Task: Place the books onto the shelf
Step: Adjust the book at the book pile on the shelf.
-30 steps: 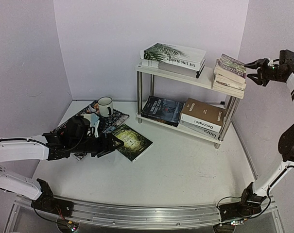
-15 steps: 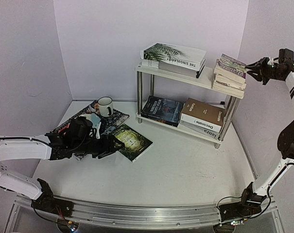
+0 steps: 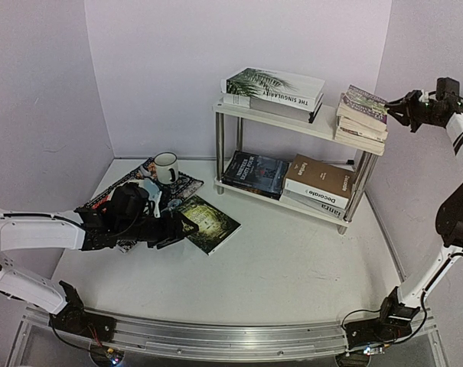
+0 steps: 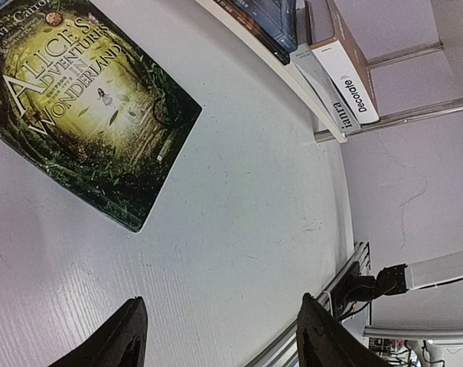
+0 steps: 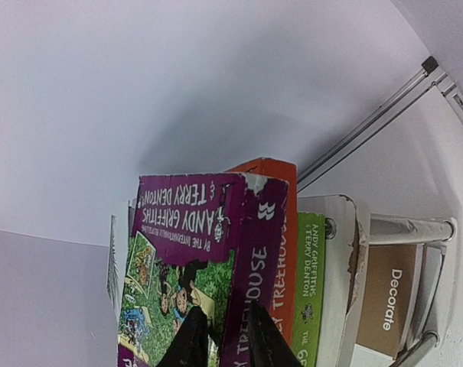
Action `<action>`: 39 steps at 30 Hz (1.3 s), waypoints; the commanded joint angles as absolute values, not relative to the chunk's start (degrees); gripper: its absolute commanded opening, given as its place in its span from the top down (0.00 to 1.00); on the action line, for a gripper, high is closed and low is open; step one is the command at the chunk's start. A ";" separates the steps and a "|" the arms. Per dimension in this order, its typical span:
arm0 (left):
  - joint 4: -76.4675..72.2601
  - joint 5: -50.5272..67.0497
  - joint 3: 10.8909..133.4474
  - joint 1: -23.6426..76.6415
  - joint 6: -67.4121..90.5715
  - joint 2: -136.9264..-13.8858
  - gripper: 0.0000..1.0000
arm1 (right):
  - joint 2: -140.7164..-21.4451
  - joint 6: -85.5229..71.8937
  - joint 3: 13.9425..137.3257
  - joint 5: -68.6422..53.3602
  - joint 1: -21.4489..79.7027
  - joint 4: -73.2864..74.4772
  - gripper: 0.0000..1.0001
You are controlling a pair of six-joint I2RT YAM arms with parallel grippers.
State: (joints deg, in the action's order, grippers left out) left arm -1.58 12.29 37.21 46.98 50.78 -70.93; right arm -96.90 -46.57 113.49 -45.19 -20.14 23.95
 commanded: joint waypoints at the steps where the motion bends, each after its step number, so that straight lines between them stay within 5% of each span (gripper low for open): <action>1: -3.96 12.35 40.51 47.28 49.38 -72.05 0.32 | -98.60 -47.04 115.37 -46.66 -19.56 21.57 0.82; 20: -4.10 12.35 40.87 47.24 48.87 -72.86 0.31 | -101.67 -47.51 119.44 -44.98 -17.36 21.22 0.81; 39: -3.97 9.58 38.73 47.24 48.52 -68.04 0.31 | -89.43 -40.33 112.73 -37.15 -17.40 22.58 0.62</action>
